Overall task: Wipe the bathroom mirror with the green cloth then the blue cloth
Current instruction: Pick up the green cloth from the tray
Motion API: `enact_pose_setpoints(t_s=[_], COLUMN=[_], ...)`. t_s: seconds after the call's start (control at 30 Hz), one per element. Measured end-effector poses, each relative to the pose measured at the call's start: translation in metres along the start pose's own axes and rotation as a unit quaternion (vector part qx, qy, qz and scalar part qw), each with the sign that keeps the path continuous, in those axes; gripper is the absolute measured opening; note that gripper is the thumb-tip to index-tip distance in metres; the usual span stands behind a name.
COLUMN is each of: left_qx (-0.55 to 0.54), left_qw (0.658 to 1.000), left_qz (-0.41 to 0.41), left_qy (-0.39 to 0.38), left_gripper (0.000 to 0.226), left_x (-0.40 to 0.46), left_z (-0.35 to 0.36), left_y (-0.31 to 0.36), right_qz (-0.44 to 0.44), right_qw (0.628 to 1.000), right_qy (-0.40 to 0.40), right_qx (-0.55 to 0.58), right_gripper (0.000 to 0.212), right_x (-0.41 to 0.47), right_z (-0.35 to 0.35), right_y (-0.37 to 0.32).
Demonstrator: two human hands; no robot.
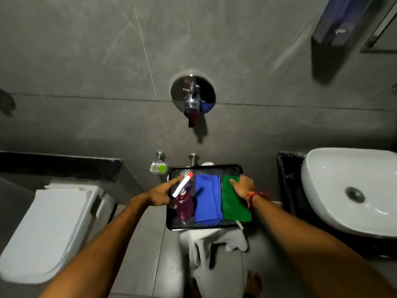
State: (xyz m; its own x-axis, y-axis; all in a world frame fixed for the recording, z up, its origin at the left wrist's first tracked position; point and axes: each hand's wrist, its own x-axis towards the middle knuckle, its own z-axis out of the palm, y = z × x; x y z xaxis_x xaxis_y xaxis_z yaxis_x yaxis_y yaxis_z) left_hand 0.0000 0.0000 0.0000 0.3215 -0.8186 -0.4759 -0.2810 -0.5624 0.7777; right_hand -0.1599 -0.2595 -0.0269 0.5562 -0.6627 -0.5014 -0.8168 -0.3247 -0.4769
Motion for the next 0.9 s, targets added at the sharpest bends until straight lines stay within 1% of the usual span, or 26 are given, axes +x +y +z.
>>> enact_pose_setpoints(t_s=[0.03,0.1,0.13,0.2,0.23,0.3,0.37,0.43,0.5,0.57,0.63,0.67,0.7,0.73,0.77,0.83,0.9], left_qx=[-0.042,-0.082,-0.104,-0.140,-0.147,-0.158,-0.167,-0.189,-0.217,-0.216,-0.209,-0.209,-0.209,-0.204,-0.194,-0.167,-0.124], left_qw=[0.999,0.996,0.991,0.980,0.976,0.970,0.962,0.950,0.943,0.946,0.950,0.950,0.950,0.951,0.953,0.958,0.966], left_qz=[-0.002,0.001,0.014,0.045,0.057,0.061,0.058,0.067,0.071,0.073,0.071,0.072,0.071,0.069,0.068,0.081,0.098], left_qy=[-0.001,0.046,0.079,0.133,0.150,0.172,0.209,0.238,0.242,0.229,0.218,0.219,0.220,0.221,0.222,0.218,0.206], left_gripper=[0.115,0.117,0.113,0.097,0.089,0.080,0.074,0.070,0.068,0.066,0.063,0.061,0.059,0.057,0.056,0.052,0.046], left_x=[0.007,0.012,0.016,0.029,0.032,0.036,0.042,0.047,0.048,0.048,0.048,0.048,0.049,0.050,0.050,0.050,0.053], left_z=[0.005,0.017,0.024,0.037,0.043,0.052,0.060,0.066,0.070,0.070,0.068,0.068,0.067,0.067,0.068,0.072,0.077], left_y=[-0.008,-0.014,-0.016,-0.021,-0.022,-0.024,-0.028,-0.031,-0.033,-0.032,-0.032,-0.032,-0.032,-0.032,-0.030,-0.020,-0.008], right_qz=[0.031,0.093,0.115,0.153,0.167,0.188,0.207,0.229,0.226,0.200,0.171,0.160,0.146,0.129,0.113,0.088,0.066], right_qw=[0.999,0.995,0.993,0.986,0.983,0.977,0.970,0.960,0.955,0.961,0.967,0.967,0.960,0.943,0.915,0.852,0.798], right_qy=[0.001,0.008,0.007,0.021,0.041,0.075,0.100,0.111,0.113,0.097,0.079,0.077,0.076,0.067,0.046,-0.013,-0.065], right_qx=[-0.005,0.019,0.036,0.058,0.063,0.062,0.075,0.118,0.155,0.165,0.169,0.185,0.225,0.298,0.383,0.515,0.596], right_gripper=[0.055,0.051,0.050,0.049,0.049,0.050,0.056,0.065,0.070,0.067,0.058,0.052,0.045,0.038,0.034,0.042,0.049], right_x=[0.004,0.009,0.009,0.014,0.017,0.020,0.024,0.029,0.035,0.044,0.053,0.057,0.061,0.064,0.065,0.062,0.060], right_z=[0.008,0.025,0.033,0.051,0.059,0.070,0.080,0.087,0.091,0.093,0.090,0.087,0.083,0.079,0.076,0.060,0.043], right_y=[0.008,0.024,0.031,0.039,0.041,0.042,0.043,0.045,0.047,0.049,0.049,0.048,0.046,0.044,0.043,0.044,0.043])
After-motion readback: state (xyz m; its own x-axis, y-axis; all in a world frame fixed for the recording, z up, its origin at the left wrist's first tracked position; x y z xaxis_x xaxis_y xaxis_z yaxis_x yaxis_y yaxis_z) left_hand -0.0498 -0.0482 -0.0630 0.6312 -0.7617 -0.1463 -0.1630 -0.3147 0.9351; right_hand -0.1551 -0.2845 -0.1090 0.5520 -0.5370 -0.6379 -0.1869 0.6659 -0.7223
